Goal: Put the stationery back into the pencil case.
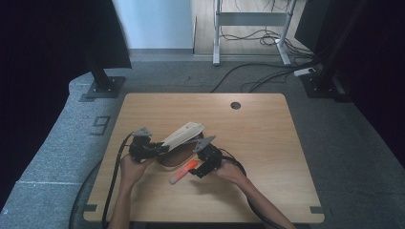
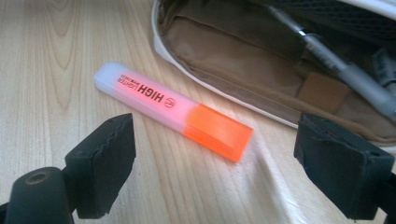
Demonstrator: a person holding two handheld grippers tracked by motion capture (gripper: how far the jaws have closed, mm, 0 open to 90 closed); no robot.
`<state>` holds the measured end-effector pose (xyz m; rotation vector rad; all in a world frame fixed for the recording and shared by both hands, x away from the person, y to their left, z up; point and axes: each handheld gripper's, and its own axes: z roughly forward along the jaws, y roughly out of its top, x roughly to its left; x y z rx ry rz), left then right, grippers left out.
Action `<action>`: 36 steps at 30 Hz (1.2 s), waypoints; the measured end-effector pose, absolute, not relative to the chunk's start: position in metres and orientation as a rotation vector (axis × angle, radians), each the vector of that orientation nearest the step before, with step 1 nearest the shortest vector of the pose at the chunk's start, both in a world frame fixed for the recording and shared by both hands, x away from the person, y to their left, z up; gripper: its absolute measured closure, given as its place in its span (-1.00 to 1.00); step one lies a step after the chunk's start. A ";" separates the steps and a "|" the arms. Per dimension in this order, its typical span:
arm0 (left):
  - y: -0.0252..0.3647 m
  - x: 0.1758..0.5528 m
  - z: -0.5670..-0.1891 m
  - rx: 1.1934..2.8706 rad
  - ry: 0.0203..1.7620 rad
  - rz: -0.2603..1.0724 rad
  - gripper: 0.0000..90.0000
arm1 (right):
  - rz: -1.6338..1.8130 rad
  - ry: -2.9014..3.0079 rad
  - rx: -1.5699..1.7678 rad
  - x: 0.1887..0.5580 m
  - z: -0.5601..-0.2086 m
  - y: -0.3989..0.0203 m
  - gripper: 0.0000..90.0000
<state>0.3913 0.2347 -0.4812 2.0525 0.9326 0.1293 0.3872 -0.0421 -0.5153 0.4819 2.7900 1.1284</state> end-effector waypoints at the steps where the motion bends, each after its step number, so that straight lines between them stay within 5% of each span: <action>1: 0.235 0.391 -0.481 2.052 0.933 0.129 0.59 | 1.128 2.790 0.482 0.387 -0.515 -0.042 -0.72; 19: 0.235 0.391 -0.481 2.055 0.931 0.128 0.59 | 1.091 2.863 0.381 0.385 -0.528 -0.014 -0.68; 36: 0.235 0.391 -0.481 2.058 0.929 0.123 0.58 | 1.068 2.899 0.339 0.388 -0.536 -0.015 -0.18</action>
